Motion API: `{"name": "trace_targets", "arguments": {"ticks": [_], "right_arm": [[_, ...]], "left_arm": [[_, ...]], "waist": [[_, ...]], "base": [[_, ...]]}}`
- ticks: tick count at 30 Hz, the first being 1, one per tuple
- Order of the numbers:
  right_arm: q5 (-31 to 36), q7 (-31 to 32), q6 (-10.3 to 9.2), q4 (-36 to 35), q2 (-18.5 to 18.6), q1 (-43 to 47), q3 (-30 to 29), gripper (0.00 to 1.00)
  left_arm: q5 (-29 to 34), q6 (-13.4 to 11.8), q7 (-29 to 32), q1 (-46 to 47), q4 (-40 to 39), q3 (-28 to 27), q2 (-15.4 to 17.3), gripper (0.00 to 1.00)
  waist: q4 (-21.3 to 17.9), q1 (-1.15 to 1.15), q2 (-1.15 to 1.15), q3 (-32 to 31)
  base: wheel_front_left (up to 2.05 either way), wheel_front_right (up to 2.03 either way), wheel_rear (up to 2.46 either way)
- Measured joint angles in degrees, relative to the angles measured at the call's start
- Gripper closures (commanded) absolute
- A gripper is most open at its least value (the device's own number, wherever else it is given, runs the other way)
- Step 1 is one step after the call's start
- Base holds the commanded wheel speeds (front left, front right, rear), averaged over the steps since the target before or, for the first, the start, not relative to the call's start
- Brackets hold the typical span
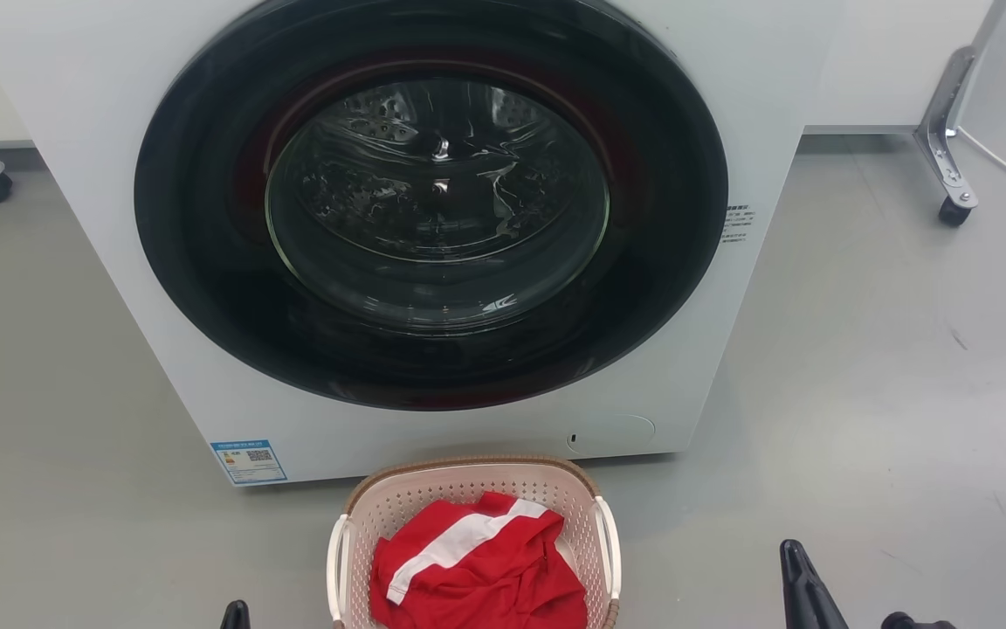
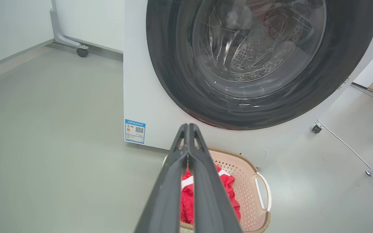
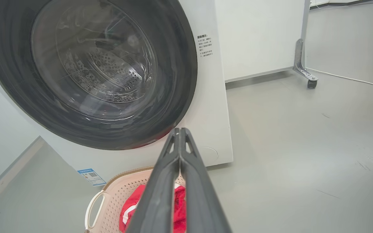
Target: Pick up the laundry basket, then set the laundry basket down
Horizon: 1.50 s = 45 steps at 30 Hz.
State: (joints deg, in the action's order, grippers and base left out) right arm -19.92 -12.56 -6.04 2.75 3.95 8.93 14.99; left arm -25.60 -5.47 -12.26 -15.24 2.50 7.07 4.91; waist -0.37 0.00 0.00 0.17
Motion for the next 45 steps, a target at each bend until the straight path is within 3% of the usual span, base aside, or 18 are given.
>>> {"name": "trace_targets", "arguments": {"ticks": [45], "right_arm": [[-36.40, 10.05, 6.21, 7.10, -0.86, -6.40, -11.40, 1.00]], "left_arm": [[-32.94, 6.04, 9.72, 9.50, 6.92, -6.35, -1.12, 1.00]], "waist": [[0.19, 0.00, 0.00, -0.03]], "base": [[0.00, 0.00, 0.00]]}}
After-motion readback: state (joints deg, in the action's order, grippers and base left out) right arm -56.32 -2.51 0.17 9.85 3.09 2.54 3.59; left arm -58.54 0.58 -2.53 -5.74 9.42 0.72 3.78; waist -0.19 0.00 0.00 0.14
